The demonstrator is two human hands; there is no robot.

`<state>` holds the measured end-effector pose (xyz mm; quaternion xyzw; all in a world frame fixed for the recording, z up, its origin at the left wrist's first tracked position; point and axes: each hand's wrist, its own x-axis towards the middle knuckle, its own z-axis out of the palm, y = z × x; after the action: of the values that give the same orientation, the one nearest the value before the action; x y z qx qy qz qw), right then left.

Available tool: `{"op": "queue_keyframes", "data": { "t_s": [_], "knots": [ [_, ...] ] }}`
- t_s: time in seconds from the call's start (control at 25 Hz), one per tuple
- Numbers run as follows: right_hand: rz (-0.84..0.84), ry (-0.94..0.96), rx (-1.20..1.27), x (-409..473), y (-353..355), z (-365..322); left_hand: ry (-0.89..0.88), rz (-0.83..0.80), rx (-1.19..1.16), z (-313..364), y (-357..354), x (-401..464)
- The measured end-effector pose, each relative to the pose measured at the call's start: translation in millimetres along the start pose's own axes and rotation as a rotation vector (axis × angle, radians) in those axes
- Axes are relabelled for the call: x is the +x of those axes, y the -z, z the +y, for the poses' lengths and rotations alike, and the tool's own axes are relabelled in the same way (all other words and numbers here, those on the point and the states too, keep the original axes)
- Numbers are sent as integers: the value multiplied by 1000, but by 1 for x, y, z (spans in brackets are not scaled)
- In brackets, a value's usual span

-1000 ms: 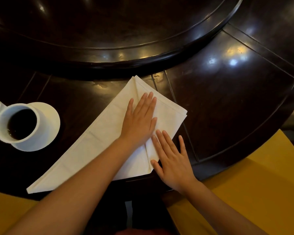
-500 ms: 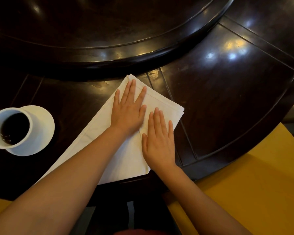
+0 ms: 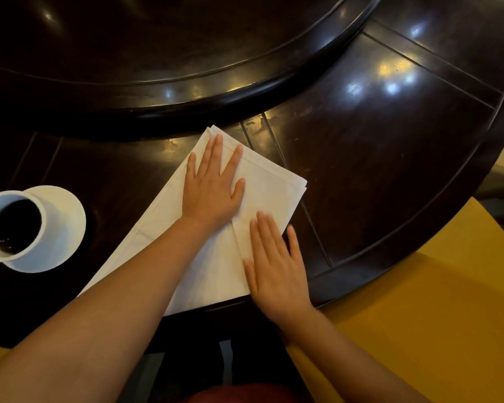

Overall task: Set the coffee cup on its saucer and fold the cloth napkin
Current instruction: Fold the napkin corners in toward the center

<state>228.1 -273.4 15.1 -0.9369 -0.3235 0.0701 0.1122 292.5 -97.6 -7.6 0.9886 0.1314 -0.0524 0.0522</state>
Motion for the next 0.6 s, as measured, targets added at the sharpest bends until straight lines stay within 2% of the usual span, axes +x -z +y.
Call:
{"op": "queue_keyframes", "data": {
  "t_s": [0.08,0.2,0.4,0.6],
  "knots": [
    [26,-49,-22,45,1,9,-10,4,8,-1,-1,-1],
    [-71,-46,-64,79,-4,29,-27,-2,20,-2,0,0],
    [-57,-195,-104,63,2,62,-14,5,-28,-3,0,0],
    [-66,-204,-101,60,6,64,23,-40,-43,-2,5,-8]
  ]
}}
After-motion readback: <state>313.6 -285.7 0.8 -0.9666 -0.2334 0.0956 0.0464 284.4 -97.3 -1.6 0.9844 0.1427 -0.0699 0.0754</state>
